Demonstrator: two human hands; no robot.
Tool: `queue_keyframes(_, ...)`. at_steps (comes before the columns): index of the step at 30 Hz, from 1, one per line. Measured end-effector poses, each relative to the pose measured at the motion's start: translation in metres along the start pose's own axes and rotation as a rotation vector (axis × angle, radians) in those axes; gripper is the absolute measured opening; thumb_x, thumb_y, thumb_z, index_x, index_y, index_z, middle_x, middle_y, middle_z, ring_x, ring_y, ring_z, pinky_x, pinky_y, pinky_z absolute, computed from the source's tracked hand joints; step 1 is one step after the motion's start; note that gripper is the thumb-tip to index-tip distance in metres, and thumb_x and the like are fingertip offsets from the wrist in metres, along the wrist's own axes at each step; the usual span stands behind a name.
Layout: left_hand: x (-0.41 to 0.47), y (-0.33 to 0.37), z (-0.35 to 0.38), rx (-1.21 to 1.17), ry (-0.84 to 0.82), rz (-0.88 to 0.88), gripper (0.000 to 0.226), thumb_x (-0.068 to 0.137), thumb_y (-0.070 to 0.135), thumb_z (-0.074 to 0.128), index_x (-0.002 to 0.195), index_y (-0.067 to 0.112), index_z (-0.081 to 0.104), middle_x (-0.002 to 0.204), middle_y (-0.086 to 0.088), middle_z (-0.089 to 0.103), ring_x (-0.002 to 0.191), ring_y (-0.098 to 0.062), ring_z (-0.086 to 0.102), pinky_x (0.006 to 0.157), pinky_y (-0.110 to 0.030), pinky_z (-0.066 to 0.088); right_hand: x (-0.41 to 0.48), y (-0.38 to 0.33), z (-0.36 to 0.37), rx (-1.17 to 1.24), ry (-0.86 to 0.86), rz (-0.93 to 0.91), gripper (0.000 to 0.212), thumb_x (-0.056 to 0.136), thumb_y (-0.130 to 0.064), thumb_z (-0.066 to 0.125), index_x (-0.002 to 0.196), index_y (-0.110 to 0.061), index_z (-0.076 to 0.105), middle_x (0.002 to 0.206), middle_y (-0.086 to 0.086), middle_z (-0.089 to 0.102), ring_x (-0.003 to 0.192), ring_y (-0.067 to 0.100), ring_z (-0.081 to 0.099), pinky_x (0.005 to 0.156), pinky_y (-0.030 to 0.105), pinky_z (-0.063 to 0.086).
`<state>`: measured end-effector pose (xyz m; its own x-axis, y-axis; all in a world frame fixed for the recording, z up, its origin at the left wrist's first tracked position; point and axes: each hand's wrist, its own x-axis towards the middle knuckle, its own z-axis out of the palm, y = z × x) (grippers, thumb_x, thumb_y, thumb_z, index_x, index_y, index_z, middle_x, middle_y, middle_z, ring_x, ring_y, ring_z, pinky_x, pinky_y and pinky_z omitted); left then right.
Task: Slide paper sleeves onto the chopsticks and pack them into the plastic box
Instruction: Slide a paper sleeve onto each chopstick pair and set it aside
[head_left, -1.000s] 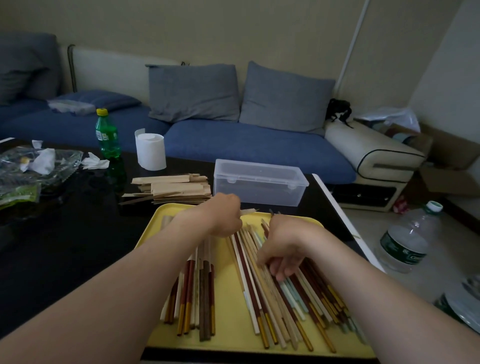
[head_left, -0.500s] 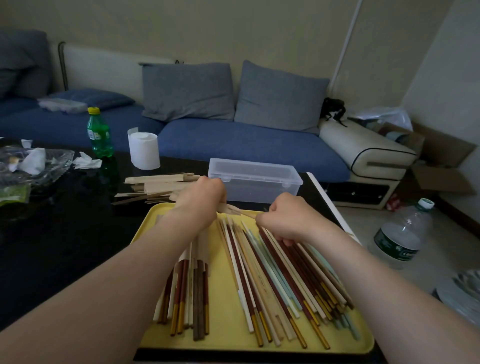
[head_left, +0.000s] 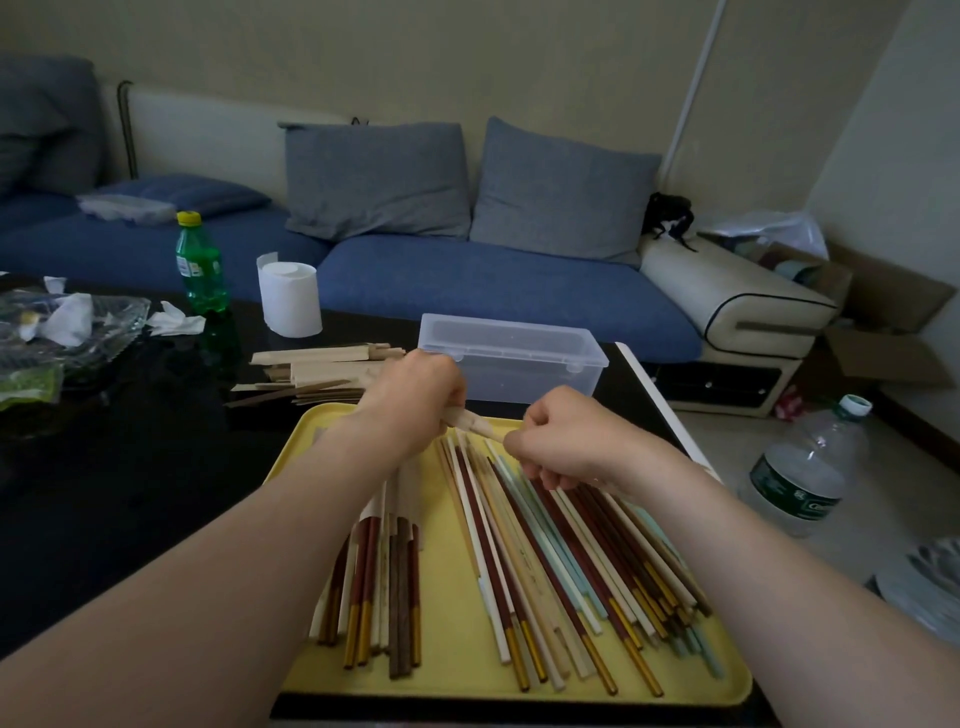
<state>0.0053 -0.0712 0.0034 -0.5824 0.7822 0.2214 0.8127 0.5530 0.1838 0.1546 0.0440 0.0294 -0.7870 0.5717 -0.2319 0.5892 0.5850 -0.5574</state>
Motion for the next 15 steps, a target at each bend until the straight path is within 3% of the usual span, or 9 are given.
queue_keyframes(2,0.000,0.004,0.001,0.092,0.042,0.071,0.025,0.089,0.017,0.077,0.091,0.033,0.058,0.116,0.001,0.060,0.116,-0.022,0.049,0.105,-0.041,0.044,0.001,-0.002,0.003,0.084,-0.017,-0.006,0.017,0.097,-0.023,0.069,0.090,-0.012,0.081,0.079,0.007,0.078,0.067,0.013,0.068,0.069,0.031,0.060)
queue_keyframes(5,0.002,0.009,0.003,0.153,0.156,0.102,0.017,0.089,0.027,0.077,0.098,0.037,0.067,0.123,0.002,0.052,0.120,-0.025,0.038,0.105,-0.044,0.039,0.004,-0.002,0.008,0.224,-0.019,0.016,0.012,0.094,-0.017,0.073,0.092,-0.010,0.083,0.079,0.011,0.077,0.071,0.017,0.067,0.081,0.038,0.063)
queue_keyframes(7,0.005,0.010,0.008,0.148,0.207,0.039,0.032,0.085,0.033,0.081,0.114,0.038,0.066,0.129,-0.002,0.044,0.120,-0.027,0.036,0.103,-0.043,0.041,0.004,-0.002,0.009,0.387,0.011,0.031,0.013,0.094,-0.011,0.077,0.107,-0.011,0.078,0.085,0.011,0.080,0.073,0.017,0.069,0.081,0.038,0.064)
queue_keyframes(9,0.008,0.009,0.012,0.124,0.268,-0.091,0.060,0.080,0.037,0.085,0.130,0.028,0.053,0.130,-0.008,0.040,0.118,-0.030,0.041,0.100,-0.042,0.044,0.006,0.000,0.010,0.527,0.065,0.040,0.032,0.093,-0.011,0.083,0.120,-0.017,0.068,0.096,0.014,0.082,0.074,0.016,0.072,0.073,0.033,0.062)
queue_keyframes(12,0.008,0.008,0.007,-0.208,0.265,-0.275,0.081,0.075,0.027,0.092,0.133,0.015,0.035,0.130,-0.013,0.041,0.119,-0.031,0.048,0.095,-0.042,0.050,0.007,0.000,0.010,0.617,0.126,0.035,0.042,0.091,-0.016,0.088,0.124,-0.024,0.064,0.101,0.012,0.081,0.072,0.015,0.074,0.065,0.028,0.059)
queue_keyframes(15,0.014,0.011,0.001,-0.655,0.115,-0.428,0.078,0.081,0.011,0.087,0.135,0.014,0.031,0.138,-0.014,0.042,0.125,-0.031,0.050,0.096,-0.042,0.055,0.007,-0.002,0.010,0.652,0.148,0.041,0.040,0.091,-0.016,0.087,0.122,-0.026,0.065,0.102,0.012,0.080,0.073,0.017,0.073,0.066,0.030,0.058)
